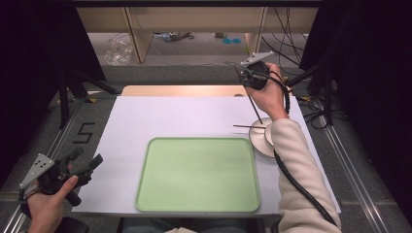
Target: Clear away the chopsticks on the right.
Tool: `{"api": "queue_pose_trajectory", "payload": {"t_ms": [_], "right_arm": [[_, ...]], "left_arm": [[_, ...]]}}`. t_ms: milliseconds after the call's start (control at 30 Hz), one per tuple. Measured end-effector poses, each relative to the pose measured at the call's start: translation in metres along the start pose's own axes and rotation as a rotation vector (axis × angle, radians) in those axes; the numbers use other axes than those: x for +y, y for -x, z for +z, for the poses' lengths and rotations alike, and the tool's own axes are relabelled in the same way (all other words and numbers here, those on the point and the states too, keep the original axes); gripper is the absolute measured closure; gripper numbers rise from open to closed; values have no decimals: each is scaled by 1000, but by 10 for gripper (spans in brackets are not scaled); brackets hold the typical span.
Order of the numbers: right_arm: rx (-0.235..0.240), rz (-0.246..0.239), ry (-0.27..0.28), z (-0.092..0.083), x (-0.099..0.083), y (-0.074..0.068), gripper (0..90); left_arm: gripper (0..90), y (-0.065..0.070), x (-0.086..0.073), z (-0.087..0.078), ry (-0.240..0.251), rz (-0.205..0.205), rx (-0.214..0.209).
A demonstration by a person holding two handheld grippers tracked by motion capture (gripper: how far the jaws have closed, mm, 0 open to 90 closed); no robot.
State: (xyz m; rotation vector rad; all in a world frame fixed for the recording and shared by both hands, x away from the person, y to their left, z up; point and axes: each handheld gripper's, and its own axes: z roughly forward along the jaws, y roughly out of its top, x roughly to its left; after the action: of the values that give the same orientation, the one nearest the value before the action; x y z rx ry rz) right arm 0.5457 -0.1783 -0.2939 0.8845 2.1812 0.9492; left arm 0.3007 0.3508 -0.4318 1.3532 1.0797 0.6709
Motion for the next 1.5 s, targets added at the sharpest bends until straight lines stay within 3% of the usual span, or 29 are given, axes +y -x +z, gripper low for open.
{"api": "queue_pose_trajectory", "payload": {"t_ms": [33,100,200,400,533,667,833,867,1133,1200,1300,1400,1433,1500], "right_arm": [[-3,27,8,-1,0,-1,879],[-1,33,13,-1,0,-1,879],[15,89,-3,-5,0,-1,878],[18,143,-39,-8,1,-2,878],[37,252,-94,-13,3,-6,878],[51,294,-116,-14,3,-8,878],[63,339,-187,-13,0,-10,878],[63,377,-206,-12,-2,-11,878],[84,431,-294,-13,-6,-14,878],[88,477,-348,-15,-7,-18,877],[84,498,-364,-14,-9,-21,877],[106,566,-423,-14,-14,-27,877],[106,566,-423,-14,-14,-27,877],[103,621,-475,-12,-20,-33,877]], "left_arm": [[163,0,0,0,0,0,0],[163,0,0,0,1,0,-1],[163,0,0,0,1,-1,0],[163,0,0,0,2,-1,0],[163,0,0,0,1,1,-1],[163,0,0,0,1,0,-1],[163,0,0,0,2,1,-1],[163,0,0,0,1,1,-1],[162,0,0,0,1,2,-1],[163,0,0,0,0,4,0],[163,0,0,0,0,3,-1],[163,0,0,0,0,3,-2],[163,0,0,0,0,4,-1],[163,0,0,0,-1,1,-1]]}}
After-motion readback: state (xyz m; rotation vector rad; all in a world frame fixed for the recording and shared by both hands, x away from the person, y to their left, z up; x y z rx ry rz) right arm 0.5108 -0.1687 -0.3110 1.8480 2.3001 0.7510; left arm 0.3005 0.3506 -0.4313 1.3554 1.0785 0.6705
